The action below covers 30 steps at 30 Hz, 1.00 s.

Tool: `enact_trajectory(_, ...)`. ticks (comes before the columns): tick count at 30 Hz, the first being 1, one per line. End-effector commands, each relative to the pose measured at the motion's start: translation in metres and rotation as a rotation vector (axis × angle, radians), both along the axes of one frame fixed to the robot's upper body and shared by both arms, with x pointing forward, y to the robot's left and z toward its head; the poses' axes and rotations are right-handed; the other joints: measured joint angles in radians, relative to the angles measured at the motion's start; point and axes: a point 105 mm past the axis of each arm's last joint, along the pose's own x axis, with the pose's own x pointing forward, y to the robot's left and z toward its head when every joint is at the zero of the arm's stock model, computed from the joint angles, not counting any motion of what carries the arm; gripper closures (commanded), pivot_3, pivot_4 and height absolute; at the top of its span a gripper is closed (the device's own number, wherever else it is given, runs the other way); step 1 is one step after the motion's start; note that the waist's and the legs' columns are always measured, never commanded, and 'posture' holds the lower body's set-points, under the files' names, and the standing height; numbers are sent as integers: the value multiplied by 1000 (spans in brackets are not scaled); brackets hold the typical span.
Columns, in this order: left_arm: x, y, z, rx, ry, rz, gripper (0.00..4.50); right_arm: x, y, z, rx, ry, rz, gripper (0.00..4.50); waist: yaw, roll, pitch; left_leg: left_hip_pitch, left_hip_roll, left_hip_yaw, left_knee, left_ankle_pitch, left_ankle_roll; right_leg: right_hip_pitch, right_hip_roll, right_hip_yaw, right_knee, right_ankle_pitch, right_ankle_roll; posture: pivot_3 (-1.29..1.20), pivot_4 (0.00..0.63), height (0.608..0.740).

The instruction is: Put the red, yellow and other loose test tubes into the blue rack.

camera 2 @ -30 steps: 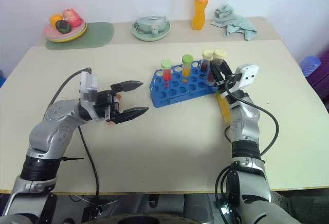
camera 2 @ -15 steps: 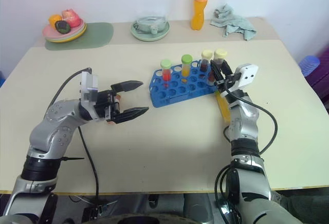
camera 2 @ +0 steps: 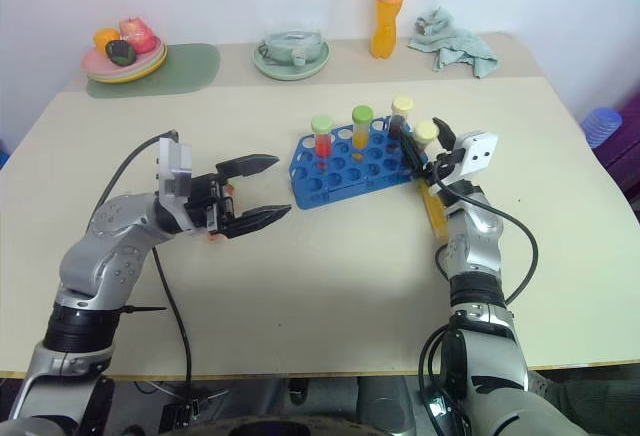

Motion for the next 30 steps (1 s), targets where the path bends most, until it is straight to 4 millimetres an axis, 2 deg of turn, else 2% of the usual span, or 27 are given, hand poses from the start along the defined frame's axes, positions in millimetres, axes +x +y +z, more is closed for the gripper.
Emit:
enact_trajectory(1,-5,-3,9,-5,-48,-14,0,-9,3,23,-80,-99,14,51,1,0,0,0,0,0,0,0,0,0,0,0,0,0,0,0,150,739)
enact_trajectory(5,-4,-5,8,-7,-45,-16,0,-21,3,39,-153,-125,51,51,6,0,0,0,0,0,0,0,0,0,0,0,0,0,0,0,150,739)
enact_trajectory(10,-3,-7,7,-7,-43,-18,0,-31,-23,55,-251,17,-71,51,10,0,0,0,0,0,0,0,0,-2,0,1,0,0,0,0,150,739)
enact_trajectory(12,-3,-7,6,-9,-40,-18,0,-37,-41,56,-355,175,-174,51,10,0,0,-1,0,0,0,0,0,-1,-1,1,0,0,0,0,150,739)
enact_trajectory(16,-3,-8,5,-13,-37,-21,0,-54,-41,57,-370,445,-49,51,10,0,0,-2,0,0,0,0,1,-1,-3,2,-1,-1,-1,0,150,739)
enact_trajectory(22,-3,-10,4,-19,-35,-25,0,-56,-48,33,-254,843,-39,51,7,0,0,-3,1,1,0,-1,2,0,-4,1,-2,-2,-3,0,150,739)
enact_trajectory(30,-6,-7,3,-22,-33,-5,0,-54,-32,8,-182,1067,17,51,11,0,0,-6,-1,1,2,-2,3,-1,-6,-1,-4,0,0,0,150,739)
